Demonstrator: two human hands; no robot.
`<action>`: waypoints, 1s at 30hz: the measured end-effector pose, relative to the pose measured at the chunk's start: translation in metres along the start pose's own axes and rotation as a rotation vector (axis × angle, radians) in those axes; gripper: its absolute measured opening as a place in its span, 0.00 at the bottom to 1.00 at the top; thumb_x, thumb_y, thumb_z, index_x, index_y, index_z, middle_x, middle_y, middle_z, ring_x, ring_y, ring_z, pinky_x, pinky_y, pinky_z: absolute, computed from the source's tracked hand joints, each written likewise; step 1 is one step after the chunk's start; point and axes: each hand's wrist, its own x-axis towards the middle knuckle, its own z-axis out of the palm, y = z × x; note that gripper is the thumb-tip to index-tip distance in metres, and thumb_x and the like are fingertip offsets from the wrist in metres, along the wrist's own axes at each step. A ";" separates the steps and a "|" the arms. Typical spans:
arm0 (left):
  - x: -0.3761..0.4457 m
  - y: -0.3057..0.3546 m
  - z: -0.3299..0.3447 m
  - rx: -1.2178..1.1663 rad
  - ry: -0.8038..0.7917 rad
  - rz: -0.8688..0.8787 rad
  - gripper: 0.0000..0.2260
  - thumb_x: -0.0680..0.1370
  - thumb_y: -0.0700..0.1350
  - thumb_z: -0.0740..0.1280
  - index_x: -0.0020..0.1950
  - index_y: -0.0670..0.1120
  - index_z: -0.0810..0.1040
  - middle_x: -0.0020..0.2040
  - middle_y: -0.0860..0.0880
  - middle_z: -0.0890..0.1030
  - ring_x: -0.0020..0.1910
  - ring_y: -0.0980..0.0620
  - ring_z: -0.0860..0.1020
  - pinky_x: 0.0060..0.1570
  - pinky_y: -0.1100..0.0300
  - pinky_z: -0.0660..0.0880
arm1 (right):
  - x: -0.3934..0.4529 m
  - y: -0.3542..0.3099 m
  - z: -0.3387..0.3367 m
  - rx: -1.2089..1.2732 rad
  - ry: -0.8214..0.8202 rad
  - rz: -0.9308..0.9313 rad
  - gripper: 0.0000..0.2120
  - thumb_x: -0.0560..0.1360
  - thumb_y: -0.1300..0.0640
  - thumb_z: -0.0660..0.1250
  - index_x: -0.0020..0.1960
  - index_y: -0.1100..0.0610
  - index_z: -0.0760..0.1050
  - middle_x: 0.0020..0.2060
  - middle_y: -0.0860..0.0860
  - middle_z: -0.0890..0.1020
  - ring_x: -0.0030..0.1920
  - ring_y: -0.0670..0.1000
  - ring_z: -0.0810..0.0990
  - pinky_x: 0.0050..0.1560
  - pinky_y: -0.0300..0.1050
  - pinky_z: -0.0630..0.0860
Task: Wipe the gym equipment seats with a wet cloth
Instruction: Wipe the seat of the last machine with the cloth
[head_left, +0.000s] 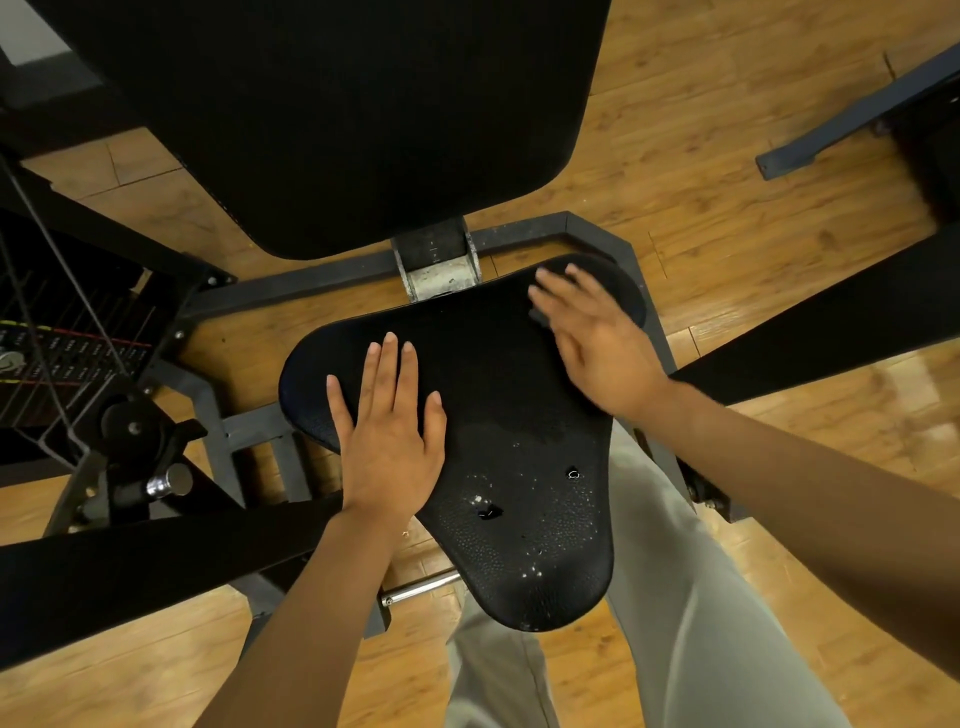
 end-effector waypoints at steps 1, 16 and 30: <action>0.000 0.000 0.000 0.000 -0.002 -0.002 0.30 0.81 0.58 0.42 0.80 0.46 0.54 0.81 0.47 0.52 0.80 0.52 0.46 0.77 0.43 0.38 | 0.014 0.005 -0.001 0.003 0.025 0.082 0.22 0.79 0.67 0.62 0.73 0.61 0.70 0.74 0.57 0.69 0.77 0.60 0.61 0.75 0.54 0.60; 0.000 -0.004 0.000 -0.007 -0.033 -0.006 0.30 0.81 0.58 0.41 0.81 0.47 0.51 0.82 0.49 0.49 0.80 0.53 0.44 0.77 0.44 0.37 | -0.055 -0.041 0.015 0.146 0.200 0.418 0.23 0.85 0.59 0.56 0.79 0.58 0.59 0.79 0.52 0.58 0.79 0.53 0.43 0.75 0.37 0.37; 0.003 -0.011 -0.013 -0.052 -0.163 0.045 0.35 0.78 0.64 0.45 0.81 0.49 0.48 0.82 0.50 0.43 0.78 0.57 0.36 0.73 0.49 0.28 | -0.006 -0.004 0.015 0.082 0.191 0.425 0.22 0.84 0.60 0.55 0.78 0.62 0.62 0.77 0.57 0.64 0.79 0.63 0.53 0.78 0.60 0.54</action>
